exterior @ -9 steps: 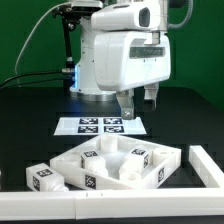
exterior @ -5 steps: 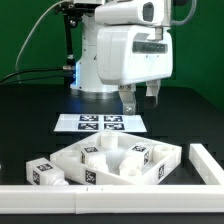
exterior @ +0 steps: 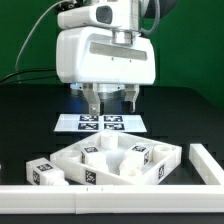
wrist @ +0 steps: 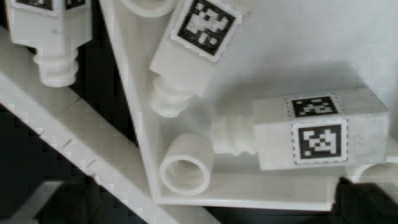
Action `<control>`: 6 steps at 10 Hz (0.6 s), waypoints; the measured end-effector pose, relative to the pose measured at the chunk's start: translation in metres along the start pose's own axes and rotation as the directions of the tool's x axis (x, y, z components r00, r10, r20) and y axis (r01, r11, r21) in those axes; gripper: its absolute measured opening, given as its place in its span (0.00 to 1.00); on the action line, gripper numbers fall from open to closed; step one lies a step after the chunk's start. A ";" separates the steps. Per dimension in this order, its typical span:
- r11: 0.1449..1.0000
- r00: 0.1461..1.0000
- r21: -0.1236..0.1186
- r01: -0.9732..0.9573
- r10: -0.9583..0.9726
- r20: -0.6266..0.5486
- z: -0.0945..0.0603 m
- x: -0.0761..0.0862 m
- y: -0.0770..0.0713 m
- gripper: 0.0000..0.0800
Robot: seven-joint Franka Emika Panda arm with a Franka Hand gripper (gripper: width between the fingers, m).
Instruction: Assemble square table
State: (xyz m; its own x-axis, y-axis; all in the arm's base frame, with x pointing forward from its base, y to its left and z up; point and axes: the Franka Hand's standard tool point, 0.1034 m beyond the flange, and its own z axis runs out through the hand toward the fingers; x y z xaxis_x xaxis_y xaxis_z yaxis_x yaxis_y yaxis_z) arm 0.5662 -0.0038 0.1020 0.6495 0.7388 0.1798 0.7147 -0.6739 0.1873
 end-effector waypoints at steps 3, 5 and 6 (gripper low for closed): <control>1.000 1.000 0.002 0.000 0.000 0.002 0.001 -0.001 0.000 0.81; 0.983 0.983 -0.038 -0.177 0.176 -0.044 0.002 -0.013 0.002 0.81; 0.952 0.952 -0.025 -0.304 0.303 -0.037 0.006 -0.023 -0.002 0.81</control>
Offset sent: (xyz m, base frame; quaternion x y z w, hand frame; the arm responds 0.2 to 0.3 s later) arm 0.0000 0.0000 0.0000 0.0000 0.0000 0.0650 0.9979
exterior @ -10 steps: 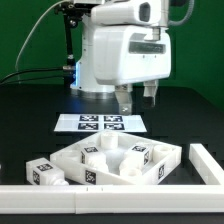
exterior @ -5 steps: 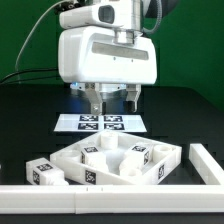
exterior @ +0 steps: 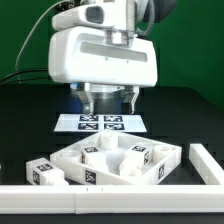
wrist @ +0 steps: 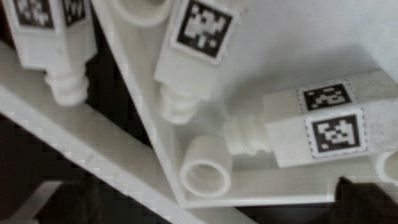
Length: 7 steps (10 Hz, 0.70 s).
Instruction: Assemble square table
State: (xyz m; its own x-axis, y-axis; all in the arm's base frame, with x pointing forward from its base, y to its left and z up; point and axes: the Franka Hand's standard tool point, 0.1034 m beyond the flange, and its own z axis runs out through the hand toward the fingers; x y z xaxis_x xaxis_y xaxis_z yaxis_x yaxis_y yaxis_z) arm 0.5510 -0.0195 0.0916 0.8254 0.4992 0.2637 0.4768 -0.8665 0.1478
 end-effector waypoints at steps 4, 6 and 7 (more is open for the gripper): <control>0.948 0.948 0.028 -0.317 0.316 0.041 0.002 -0.006 0.010 0.81; 0.870 0.870 0.027 -0.493 0.492 0.047 0.003 -0.007 0.009 0.81; 0.751 0.751 0.024 -0.660 0.657 0.066 0.008 -0.011 0.008 0.81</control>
Offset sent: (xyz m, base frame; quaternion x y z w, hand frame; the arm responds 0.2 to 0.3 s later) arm 0.0000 0.0000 0.0000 0.0000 0.0000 0.1296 0.9916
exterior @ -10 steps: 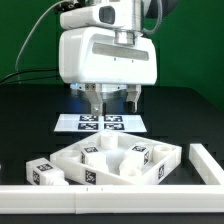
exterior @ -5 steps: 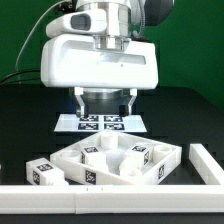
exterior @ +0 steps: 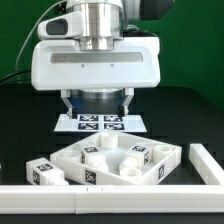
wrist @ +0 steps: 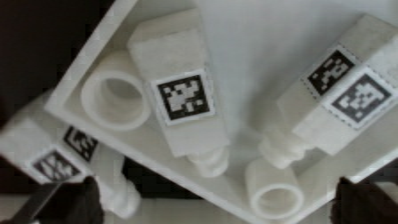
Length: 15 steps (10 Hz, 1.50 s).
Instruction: Assemble square table
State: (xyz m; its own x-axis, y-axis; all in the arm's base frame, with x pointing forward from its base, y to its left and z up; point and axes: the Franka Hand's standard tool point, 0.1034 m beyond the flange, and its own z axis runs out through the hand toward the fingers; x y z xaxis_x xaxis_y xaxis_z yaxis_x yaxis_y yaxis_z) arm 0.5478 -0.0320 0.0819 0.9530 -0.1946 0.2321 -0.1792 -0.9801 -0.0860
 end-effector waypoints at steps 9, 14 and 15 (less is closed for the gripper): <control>0.897 0.889 -0.019 -0.442 0.441 0.121 0.028 -0.037 0.034 0.81; 0.895 0.887 -0.036 -0.444 0.445 0.126 0.044 -0.052 0.033 0.81; 0.892 0.881 -0.042 -0.450 0.451 0.140 0.051 -0.059 0.031 0.81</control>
Offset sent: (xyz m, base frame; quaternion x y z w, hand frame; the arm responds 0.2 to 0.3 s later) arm 0.0000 0.0000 0.0000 0.0000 0.0000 0.1296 0.9916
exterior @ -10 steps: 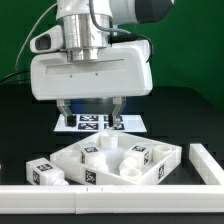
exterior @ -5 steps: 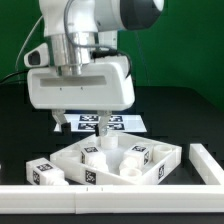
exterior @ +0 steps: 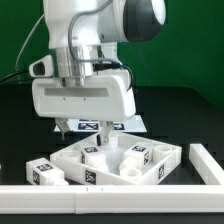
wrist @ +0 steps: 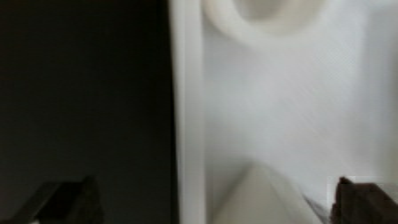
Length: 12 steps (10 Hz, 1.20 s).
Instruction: Assemble square table
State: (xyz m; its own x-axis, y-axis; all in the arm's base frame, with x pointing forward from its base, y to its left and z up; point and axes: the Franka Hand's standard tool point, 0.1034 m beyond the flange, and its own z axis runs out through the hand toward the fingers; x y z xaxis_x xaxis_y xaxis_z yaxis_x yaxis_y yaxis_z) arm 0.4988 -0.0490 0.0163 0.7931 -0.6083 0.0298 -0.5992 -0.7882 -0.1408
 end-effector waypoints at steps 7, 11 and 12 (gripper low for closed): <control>1.000 1.000 -0.008 0.014 -0.014 -0.016 0.008 -0.004 -0.001 0.34; 0.991 0.991 -0.009 0.137 -0.137 -0.001 0.007 -0.009 -0.001 0.07; 0.976 0.976 -0.005 0.219 -0.219 0.001 0.005 -0.003 0.002 0.07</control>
Offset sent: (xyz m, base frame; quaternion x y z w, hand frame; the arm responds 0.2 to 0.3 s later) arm 0.0000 0.0000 0.0000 0.0000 0.0000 0.0000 1.0000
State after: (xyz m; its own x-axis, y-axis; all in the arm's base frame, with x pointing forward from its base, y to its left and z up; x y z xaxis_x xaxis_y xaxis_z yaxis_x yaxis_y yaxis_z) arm 0.4963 -0.0482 0.0110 0.9051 -0.4210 0.0594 -0.4116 -0.9026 -0.1259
